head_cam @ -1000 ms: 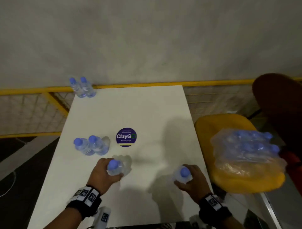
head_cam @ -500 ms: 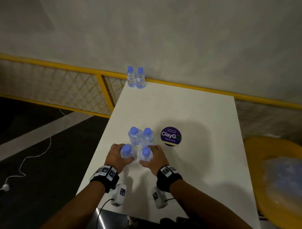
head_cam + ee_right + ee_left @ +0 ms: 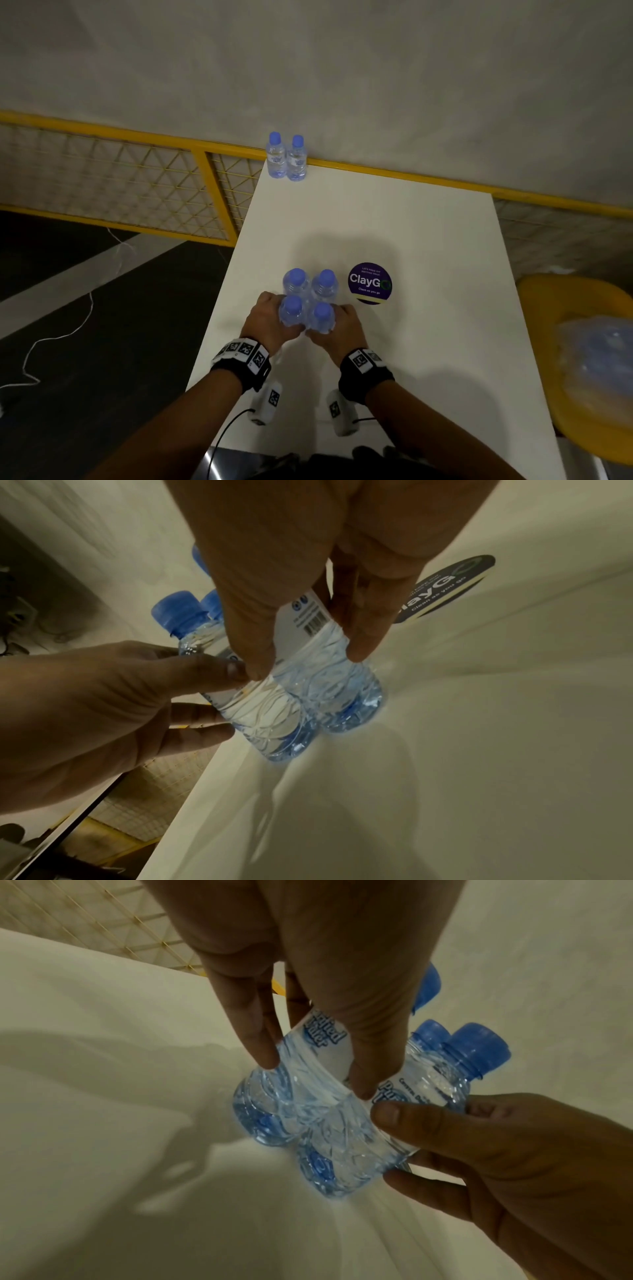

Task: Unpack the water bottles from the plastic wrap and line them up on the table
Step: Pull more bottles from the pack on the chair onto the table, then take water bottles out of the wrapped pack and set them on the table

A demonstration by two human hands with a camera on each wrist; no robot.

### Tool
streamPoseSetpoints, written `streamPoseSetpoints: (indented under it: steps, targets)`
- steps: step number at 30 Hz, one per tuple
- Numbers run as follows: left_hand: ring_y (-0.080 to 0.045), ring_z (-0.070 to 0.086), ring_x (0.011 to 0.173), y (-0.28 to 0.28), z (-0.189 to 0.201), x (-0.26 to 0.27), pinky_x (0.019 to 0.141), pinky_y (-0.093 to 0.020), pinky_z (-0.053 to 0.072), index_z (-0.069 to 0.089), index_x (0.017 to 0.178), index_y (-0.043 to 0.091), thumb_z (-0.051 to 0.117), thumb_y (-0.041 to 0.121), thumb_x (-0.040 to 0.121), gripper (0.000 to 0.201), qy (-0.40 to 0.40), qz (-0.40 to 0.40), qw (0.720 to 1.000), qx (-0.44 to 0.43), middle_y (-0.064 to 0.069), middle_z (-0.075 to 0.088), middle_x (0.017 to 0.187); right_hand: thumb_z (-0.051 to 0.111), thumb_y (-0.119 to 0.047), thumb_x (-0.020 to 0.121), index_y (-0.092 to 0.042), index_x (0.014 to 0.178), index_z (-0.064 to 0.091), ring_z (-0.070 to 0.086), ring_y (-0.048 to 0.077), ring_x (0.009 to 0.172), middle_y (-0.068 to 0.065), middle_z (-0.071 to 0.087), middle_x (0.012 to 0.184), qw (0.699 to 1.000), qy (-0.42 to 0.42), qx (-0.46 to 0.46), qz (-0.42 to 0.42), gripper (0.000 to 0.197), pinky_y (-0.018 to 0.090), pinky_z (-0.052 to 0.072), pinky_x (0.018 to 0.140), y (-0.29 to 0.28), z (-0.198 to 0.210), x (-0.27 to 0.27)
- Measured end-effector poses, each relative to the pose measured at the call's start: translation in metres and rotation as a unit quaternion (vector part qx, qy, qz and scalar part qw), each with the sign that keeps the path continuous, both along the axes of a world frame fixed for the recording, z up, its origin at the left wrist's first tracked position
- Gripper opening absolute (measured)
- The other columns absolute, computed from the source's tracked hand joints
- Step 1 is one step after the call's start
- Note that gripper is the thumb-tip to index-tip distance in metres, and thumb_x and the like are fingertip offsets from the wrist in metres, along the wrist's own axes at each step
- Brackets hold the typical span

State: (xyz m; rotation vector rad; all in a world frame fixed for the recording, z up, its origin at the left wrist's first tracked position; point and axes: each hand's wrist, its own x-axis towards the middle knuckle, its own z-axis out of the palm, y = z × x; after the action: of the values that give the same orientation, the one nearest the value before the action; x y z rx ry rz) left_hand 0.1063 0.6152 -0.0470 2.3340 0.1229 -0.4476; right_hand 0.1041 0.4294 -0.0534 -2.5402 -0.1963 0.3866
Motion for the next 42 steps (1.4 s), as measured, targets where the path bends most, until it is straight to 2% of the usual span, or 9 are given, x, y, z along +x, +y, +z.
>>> streamPoseSetpoints:
  steps: [6,9,11,15,20,27,35,39,42]
  targets:
    - [-0.02,0.069,0.092,0.001,0.012,-0.01,0.085,-0.045,0.06,0.07,0.094,0.029,0.084,0.046,0.067,0.035,-0.02,0.016,0.999,-0.04,0.005,0.073,0.098,0.068,-0.055,0.077,-0.036,0.078,0.048,0.062,0.012,0.079,-0.008,0.068,0.08,1.0,-0.005,-0.003,0.01,0.027,0.035,0.049,0.089,0.001,0.007,-0.001]
    - [-0.028,0.064,0.109,-0.005,0.024,-0.019,0.097,-0.048,0.055,0.063,0.121,0.014,0.094,0.032,0.067,0.064,-0.024,0.054,0.998,-0.028,-0.009,0.064,0.119,0.073,-0.048,0.076,-0.033,0.089,0.055,0.06,0.017,0.091,-0.005,0.068,0.094,1.0,0.009,-0.007,0.022,0.027,0.037,0.046,0.096,-0.003,0.018,-0.003]
    - [-0.029,0.062,0.112,-0.004,0.027,-0.027,0.098,-0.047,0.055,0.053,0.132,0.012,0.099,0.039,0.057,0.093,-0.012,0.102,0.995,-0.021,-0.011,0.056,0.127,0.082,-0.047,0.068,-0.026,0.11,0.057,0.054,0.018,0.102,-0.001,0.059,0.113,0.997,0.059,0.04,-0.03,0.053,0.035,0.045,0.098,-0.015,0.02,-0.01]
    - [-0.016,0.059,0.077,0.002,0.038,-0.051,0.067,-0.03,0.05,0.05,0.098,0.024,0.089,0.069,0.054,0.074,0.006,0.131,0.991,0.005,0.003,0.06,0.091,0.084,-0.056,0.061,-0.021,0.138,0.044,0.055,0.012,0.106,-0.003,0.045,0.127,0.983,0.108,0.114,-0.096,0.094,0.025,0.05,0.088,-0.059,0.006,-0.027]
    - [-0.008,0.045,0.052,-0.033,0.038,-0.073,0.06,-0.035,0.049,0.048,0.065,0.024,0.074,0.065,0.07,0.049,-0.02,-0.056,0.997,-0.044,0.008,0.052,0.056,0.078,-0.048,0.076,-0.022,0.12,0.061,0.062,0.003,0.087,-0.006,0.059,0.106,0.986,0.088,0.098,-0.102,0.053,0.01,0.046,0.071,-0.153,0.011,-0.06]
    - [-0.009,0.062,0.069,-0.21,0.039,-0.064,0.072,-0.036,0.055,0.058,0.074,0.031,0.063,0.061,0.082,0.031,0.021,-0.336,0.939,-0.067,0.007,0.069,0.074,0.072,-0.032,0.086,-0.024,0.106,0.069,0.065,0.005,0.084,-0.007,0.067,0.099,0.962,0.083,0.067,-0.25,0.022,0.022,0.053,0.079,-0.314,0.024,-0.144]
    - [-0.016,0.068,0.094,-0.453,0.052,-0.088,0.086,-0.035,0.057,0.072,0.105,0.021,0.071,0.047,0.089,0.03,0.074,-0.474,0.873,-0.091,0.0,0.072,0.106,0.07,-0.022,0.089,-0.017,0.112,0.067,0.065,0.021,0.089,0.0,0.065,0.097,0.875,0.03,0.09,-0.475,0.024,0.027,0.046,0.073,-0.493,0.056,-0.214]
    - [-0.026,0.06,0.123,-0.552,0.037,-0.103,0.106,-0.043,0.05,0.058,0.139,0.019,0.073,0.049,0.087,0.062,0.097,-0.489,0.863,-0.086,-0.009,0.06,0.139,0.071,-0.023,0.088,-0.019,0.132,0.052,0.062,0.023,0.089,0.002,0.058,0.108,0.859,0.019,0.091,-0.504,0.047,0.031,0.048,0.07,-0.57,0.05,-0.199]
    - [-0.032,0.041,0.144,-0.613,0.033,-0.108,0.118,-0.042,0.037,0.03,0.157,0.014,0.079,0.037,0.086,0.089,0.098,-0.418,0.9,-0.069,-0.012,0.036,0.159,0.072,-0.02,0.087,-0.02,0.125,0.05,0.059,0.023,0.088,0.002,0.056,0.102,0.855,0.013,0.104,-0.508,0.044,0.039,0.051,0.077,-0.61,0.051,-0.171]
